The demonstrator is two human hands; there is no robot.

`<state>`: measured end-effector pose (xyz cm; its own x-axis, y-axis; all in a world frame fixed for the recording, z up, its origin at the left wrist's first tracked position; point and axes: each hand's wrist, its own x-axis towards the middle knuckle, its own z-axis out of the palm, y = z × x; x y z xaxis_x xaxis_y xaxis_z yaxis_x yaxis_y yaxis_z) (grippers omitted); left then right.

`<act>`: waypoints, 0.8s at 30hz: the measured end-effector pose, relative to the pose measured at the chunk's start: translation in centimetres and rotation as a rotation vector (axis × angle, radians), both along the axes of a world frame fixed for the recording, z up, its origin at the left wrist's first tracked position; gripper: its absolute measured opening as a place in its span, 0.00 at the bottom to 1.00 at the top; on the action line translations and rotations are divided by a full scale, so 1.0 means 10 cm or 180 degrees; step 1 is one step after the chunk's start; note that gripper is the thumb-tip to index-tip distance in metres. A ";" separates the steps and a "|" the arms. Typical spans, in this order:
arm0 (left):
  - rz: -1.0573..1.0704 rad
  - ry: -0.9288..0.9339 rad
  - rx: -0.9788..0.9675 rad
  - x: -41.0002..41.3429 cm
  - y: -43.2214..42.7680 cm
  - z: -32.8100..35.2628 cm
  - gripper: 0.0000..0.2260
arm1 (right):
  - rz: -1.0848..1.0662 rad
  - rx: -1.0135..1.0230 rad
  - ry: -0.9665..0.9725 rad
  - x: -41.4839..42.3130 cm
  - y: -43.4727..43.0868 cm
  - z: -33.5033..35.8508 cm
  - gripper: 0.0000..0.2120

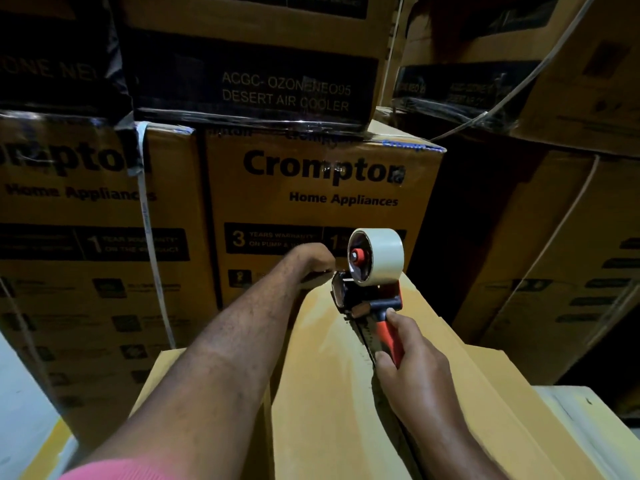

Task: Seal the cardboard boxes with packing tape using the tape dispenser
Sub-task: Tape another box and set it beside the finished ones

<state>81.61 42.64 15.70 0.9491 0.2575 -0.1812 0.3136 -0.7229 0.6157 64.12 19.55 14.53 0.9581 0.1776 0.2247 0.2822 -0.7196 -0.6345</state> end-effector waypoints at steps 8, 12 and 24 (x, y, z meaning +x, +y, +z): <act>-0.0108 -0.0674 0.0090 -0.10 0.04 -0.16 0.07 | 0.0267 -0.0433 0.0106 0.04 0.06 0.10 0.29; -0.0305 -0.0455 0.0360 -0.18 0.02 -0.18 0.10 | 0.0304 -0.0414 0.0095 0.03 0.12 0.12 0.29; 0.0305 -0.0686 0.0202 -0.06 -0.07 -0.16 0.06 | 0.0315 -0.0353 0.0275 0.01 0.10 0.13 0.30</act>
